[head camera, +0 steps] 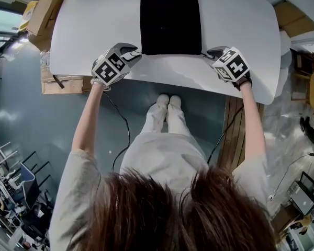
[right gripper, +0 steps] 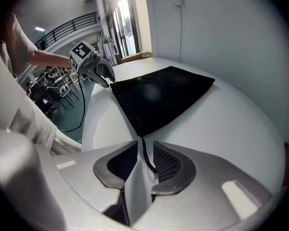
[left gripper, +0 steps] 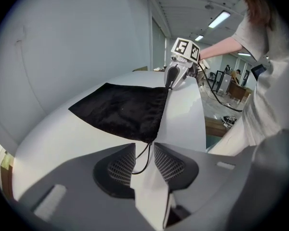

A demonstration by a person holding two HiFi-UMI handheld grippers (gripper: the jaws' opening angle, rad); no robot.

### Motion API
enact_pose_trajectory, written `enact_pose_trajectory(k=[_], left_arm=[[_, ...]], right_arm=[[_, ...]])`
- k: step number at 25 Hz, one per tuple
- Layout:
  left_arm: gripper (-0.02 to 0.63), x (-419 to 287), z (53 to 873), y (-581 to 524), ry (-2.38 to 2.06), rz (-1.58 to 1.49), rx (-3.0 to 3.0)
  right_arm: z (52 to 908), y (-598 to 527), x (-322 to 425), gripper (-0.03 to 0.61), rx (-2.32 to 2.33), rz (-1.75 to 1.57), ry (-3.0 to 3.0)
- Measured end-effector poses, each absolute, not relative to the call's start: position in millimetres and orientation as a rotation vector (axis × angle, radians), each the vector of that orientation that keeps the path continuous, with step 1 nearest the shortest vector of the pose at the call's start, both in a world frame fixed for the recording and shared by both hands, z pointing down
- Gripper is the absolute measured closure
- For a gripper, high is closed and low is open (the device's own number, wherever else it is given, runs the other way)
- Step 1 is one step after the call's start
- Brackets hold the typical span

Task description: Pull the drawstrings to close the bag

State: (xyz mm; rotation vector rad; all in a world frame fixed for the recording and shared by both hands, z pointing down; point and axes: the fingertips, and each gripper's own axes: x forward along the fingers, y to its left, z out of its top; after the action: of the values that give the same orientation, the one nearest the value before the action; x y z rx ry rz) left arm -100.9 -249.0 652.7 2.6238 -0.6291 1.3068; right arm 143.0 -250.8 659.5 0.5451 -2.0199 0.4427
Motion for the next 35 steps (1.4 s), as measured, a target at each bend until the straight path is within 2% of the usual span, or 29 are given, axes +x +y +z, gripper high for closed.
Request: enact_pose_trajectory(k=[11,19,27,35], left_arm=[[0.431,-98.0,667.7,-249.0,-0.542,1.424,2.573],[0.495,-99.2,673.9,-243.7,-0.5,1.381,2.506],[0.515,-98.4,671.5,-244.4,-0.57,1.35,2.46],[0.58,-99.9,681.1,-236.0,-0.589,1.329,2.382]], right_arm=[[668.9,-252.1,140.3,0.449,0.493,0.395,-1.973],[670.0,-255.7,140.8,0.479,0.505,0.394,-1.972],[670.1,-257.9,141.6,0.485,0.508,0.384,-1.979],[668.4,-256.4,144.0,0.511,0.521,0.385,-1.984]])
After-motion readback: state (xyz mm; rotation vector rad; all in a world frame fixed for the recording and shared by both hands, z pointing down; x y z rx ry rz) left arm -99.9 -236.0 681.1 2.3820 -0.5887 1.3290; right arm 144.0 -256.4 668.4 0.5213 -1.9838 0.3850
